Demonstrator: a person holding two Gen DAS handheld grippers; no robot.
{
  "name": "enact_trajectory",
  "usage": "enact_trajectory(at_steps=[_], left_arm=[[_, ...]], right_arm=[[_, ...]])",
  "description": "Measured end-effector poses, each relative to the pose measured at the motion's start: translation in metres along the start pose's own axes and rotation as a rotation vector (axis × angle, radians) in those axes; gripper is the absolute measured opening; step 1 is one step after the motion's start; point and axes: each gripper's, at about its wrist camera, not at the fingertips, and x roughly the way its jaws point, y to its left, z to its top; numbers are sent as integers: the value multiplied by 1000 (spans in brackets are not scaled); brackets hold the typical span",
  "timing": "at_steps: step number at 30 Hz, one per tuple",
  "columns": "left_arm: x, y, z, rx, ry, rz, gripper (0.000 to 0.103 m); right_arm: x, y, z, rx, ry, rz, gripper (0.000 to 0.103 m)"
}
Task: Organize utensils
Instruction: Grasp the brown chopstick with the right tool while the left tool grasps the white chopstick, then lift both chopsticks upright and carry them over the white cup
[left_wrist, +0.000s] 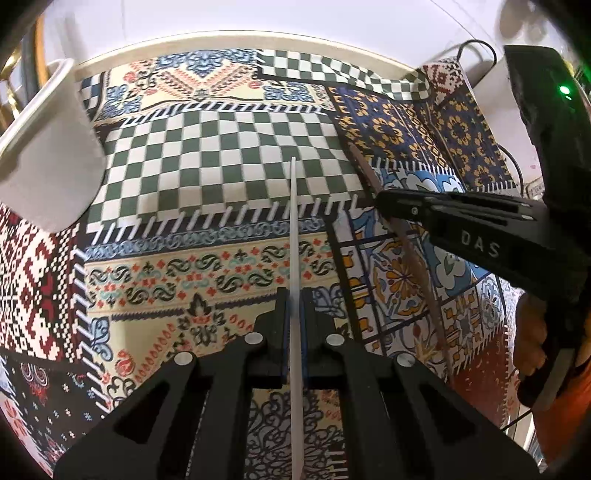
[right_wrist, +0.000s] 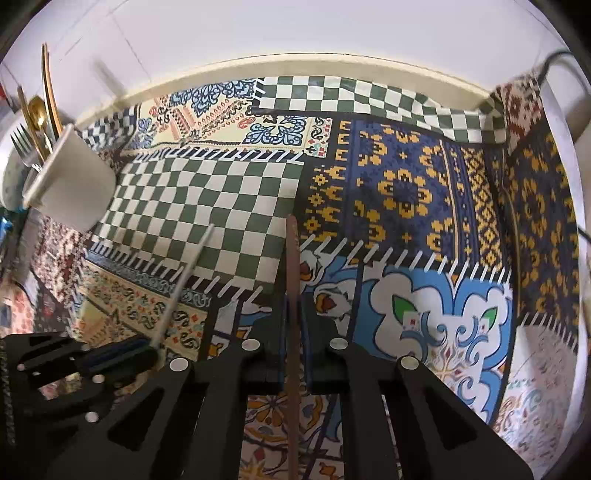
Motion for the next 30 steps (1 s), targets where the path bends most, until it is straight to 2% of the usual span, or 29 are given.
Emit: enact_trajectory(at_steps=[10,18,22,26,30], left_arm=[[20,-30,26,71,37,-9,5],[31,-56,47,172,53,27,25],[36,-67,54,225,48,59,25],[37,-69,53,251,24,115,4],[35,-62,52,237,26,100,3]], right_arm=[[-41,-40,-26,107,-62,40,7],[-65,-56,-36,148,-117,48,7],[-70,-58,-38,167,-134,52,7],[-79,-58,-41,176,-156,57,7],[-90,-54,-43,167,-180,56,7]])
